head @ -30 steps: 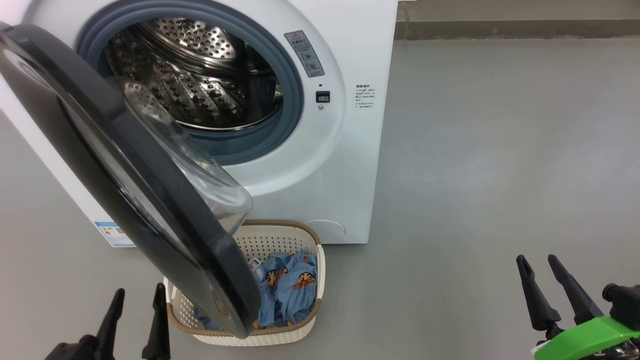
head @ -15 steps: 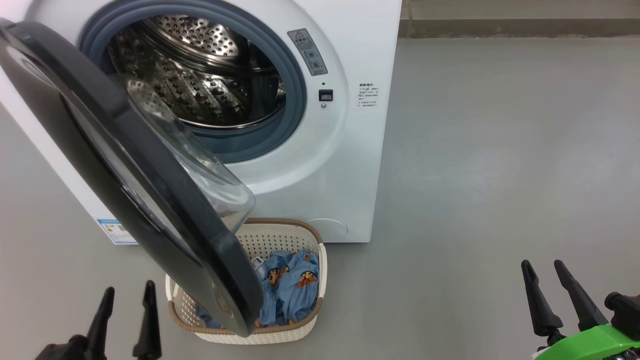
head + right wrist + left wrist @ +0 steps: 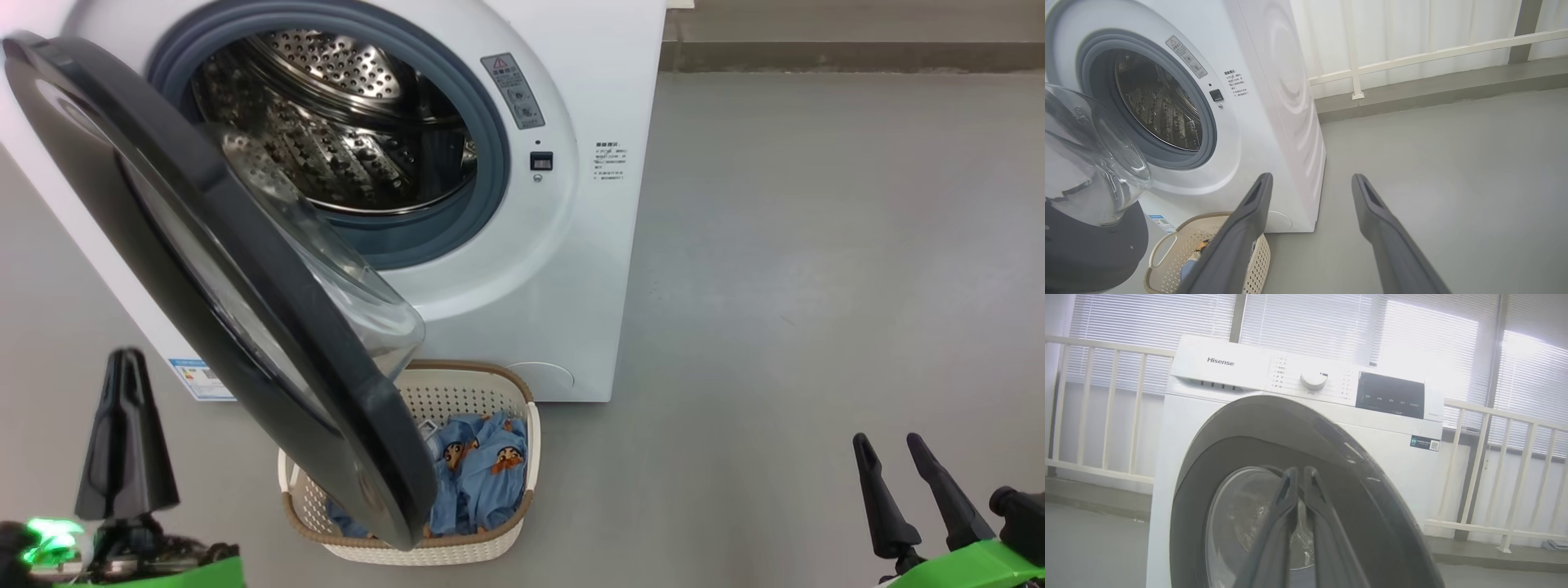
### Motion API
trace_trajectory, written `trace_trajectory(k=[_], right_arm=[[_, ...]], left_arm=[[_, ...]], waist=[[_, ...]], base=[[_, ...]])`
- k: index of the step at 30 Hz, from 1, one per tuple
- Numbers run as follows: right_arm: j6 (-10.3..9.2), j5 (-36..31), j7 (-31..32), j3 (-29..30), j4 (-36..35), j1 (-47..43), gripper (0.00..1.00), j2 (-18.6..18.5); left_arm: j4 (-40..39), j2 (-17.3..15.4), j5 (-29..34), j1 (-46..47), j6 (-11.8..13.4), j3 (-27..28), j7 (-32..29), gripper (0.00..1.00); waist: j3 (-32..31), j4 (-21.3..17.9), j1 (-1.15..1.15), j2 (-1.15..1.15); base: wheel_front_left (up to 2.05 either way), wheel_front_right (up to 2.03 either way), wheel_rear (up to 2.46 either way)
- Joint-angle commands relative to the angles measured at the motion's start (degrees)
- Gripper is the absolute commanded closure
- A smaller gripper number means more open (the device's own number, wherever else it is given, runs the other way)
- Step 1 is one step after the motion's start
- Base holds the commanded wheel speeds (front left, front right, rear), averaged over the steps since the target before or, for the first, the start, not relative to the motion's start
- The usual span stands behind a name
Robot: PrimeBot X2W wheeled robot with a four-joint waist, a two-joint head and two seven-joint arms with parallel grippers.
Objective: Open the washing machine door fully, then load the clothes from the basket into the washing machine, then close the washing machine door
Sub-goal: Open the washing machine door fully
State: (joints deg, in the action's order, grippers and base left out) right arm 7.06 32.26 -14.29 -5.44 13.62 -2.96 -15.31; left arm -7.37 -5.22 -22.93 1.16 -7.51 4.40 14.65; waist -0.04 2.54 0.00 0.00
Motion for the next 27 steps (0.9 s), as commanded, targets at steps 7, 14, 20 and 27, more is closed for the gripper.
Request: trace_trajectory(k=[7, 14, 20, 27], right_arm=[[0.43, -0.5, -0.7, -1.2, -1.9, -0.4, 0.0, -1.2], [0.43, -0.5, -0.7, -1.4, -2.2, -0.3, 0.0, -1.0], [0.43, -0.5, -0.7, -1.7, -2.5, 0.0, 0.0, -0.8], [0.43, -0.5, -0.7, -1.7, -2.6, 0.0, 0.0, -0.4]], left_arm=[[-19.3, 0.5, 3.0, 0.8, 0.1, -8.3, -5.6, 1.0], [-22.3, 1.5, 3.1, -0.2, 0.1, -23.0, -11.5, 1.0], [-15.0, 2.0, 0.2, -0.9, 0.2, -28.7, -11.6, 1.0], [-2.7, 2.3, -4.5, 1.9, 1.4, -29.6, -8.8, 1.0]], waist=[[-0.2, 0.5, 0.0, 0.0], [0.0, 0.5, 0.0, 0.0], [0.2, 0.4, 0.0, 0.0], [0.7, 0.5, 0.0, 0.0]], base=[[0.0, 0.0, 0.0], [0.0, 0.0, 0.0], [0.0, 0.0, 0.0], [0.0, 0.0, 0.0]])
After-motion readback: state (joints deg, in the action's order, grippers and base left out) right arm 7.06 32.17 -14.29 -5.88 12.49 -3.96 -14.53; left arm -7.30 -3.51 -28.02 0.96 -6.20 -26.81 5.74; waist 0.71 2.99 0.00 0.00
